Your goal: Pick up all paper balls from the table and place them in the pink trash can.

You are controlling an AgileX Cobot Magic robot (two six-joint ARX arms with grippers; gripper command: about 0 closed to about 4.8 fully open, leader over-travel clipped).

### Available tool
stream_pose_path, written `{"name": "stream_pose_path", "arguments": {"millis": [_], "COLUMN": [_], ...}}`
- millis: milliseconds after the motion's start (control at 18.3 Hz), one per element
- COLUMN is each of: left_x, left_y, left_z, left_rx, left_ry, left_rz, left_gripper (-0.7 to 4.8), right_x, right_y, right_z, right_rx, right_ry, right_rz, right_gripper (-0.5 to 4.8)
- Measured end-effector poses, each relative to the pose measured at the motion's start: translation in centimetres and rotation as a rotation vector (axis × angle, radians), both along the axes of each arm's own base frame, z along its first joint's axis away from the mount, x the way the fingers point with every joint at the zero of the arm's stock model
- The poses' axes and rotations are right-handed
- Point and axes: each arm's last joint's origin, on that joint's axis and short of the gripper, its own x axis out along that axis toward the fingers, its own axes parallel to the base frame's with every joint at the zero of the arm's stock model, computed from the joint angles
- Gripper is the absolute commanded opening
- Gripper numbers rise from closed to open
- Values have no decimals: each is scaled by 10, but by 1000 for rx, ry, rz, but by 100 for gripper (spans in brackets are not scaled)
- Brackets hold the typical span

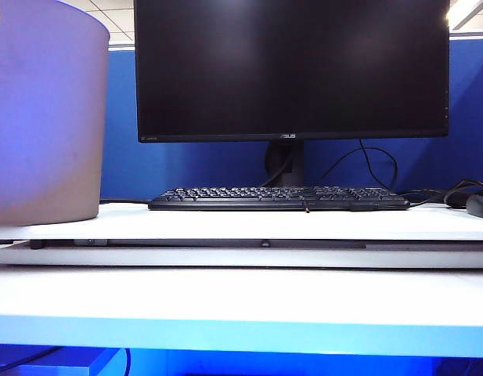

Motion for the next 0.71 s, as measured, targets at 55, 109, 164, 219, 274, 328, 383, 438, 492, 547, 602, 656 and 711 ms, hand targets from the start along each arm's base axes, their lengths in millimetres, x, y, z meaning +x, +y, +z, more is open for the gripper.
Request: {"name": "stream_pose_path", "arguments": {"millis": [55,109,164,219,274,328,383,438,492,547,602,656,711], "left_x": [-1,-1,-1,-1,-1,-1,-1,-1,-1,-1,-1,-1,-1], "left_y": [0,0,0,0,0,0,-1,-2,-2,-2,-2,-2,-2], "left_z": [0,0,0,-1,-3,-4,-5,-5,-6,-6,-6,-6,-6], "left_rx": [1,2,3,4,4,4,4,4,4,4,4,4,4], "left_ry": [0,-1,0,7,26,36,46,53,57,57,56,57,57], "left_rz": [0,0,-1,-1,-3,-4,-11,-18,-17,-17,-17,-17,-17], "left_gripper": [-5,-5,-5,-5,-5,-5,-5,-5,-5,-5,-5,-5,-5], "right_x": [0,0,0,0,0,0,0,0,0,0,0,0,0], "right_y": [0,0,0,0,0,0,0,0,0,0,0,0,0], "right_z": [0,0,0,0,0,0,0,0,0,0,0,0,0], "right_rx": [0,0,0,0,0,0,0,0,0,0,0,0,0], "right_ry": [0,0,0,0,0,0,0,0,0,0,0,0,0], "right_rz": [0,0,0,0,0,0,0,0,0,0,0,0,0], "right_gripper": [-5,-5,-5,-5,-5,-5,-5,-5,-5,-5,-5,-5,-5]}}
